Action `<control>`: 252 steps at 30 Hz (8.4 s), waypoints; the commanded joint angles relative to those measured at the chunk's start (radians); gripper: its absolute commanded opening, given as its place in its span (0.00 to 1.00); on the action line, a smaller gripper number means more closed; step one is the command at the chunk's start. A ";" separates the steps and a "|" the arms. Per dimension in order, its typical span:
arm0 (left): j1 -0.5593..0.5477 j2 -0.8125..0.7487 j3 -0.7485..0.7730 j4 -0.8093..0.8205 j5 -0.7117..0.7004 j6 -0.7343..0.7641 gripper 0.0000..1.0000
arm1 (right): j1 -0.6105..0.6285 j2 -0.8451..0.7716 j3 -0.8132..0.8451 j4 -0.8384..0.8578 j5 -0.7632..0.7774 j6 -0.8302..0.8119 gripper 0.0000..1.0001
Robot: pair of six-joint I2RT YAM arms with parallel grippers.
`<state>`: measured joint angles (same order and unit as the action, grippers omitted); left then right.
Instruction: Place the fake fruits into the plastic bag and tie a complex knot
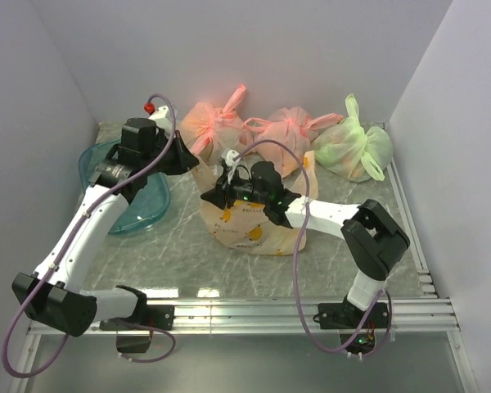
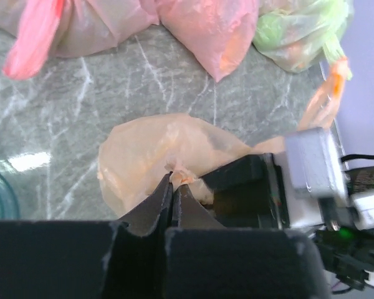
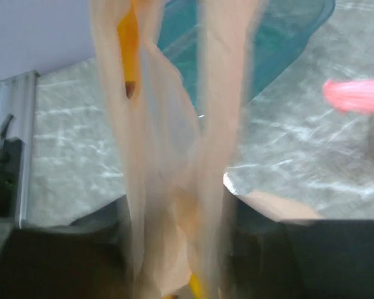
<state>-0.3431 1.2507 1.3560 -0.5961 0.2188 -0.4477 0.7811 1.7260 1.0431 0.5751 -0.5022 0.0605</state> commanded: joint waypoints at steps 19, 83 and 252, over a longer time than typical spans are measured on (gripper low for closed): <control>0.366 -0.233 -0.329 0.105 0.853 0.561 0.94 | -0.049 0.026 0.041 -0.069 -0.346 0.050 0.00; 0.135 0.121 -0.509 0.483 0.307 0.147 0.01 | -0.117 -0.063 0.084 -0.737 0.114 -0.281 0.21; -0.134 0.225 0.032 -0.121 0.788 0.980 0.58 | -0.281 -0.249 0.107 -0.877 -0.521 -0.378 0.00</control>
<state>-0.4347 1.4700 1.3968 -0.7914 1.0149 0.5518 0.4931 1.4750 1.1061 -0.3115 -1.0080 -0.3218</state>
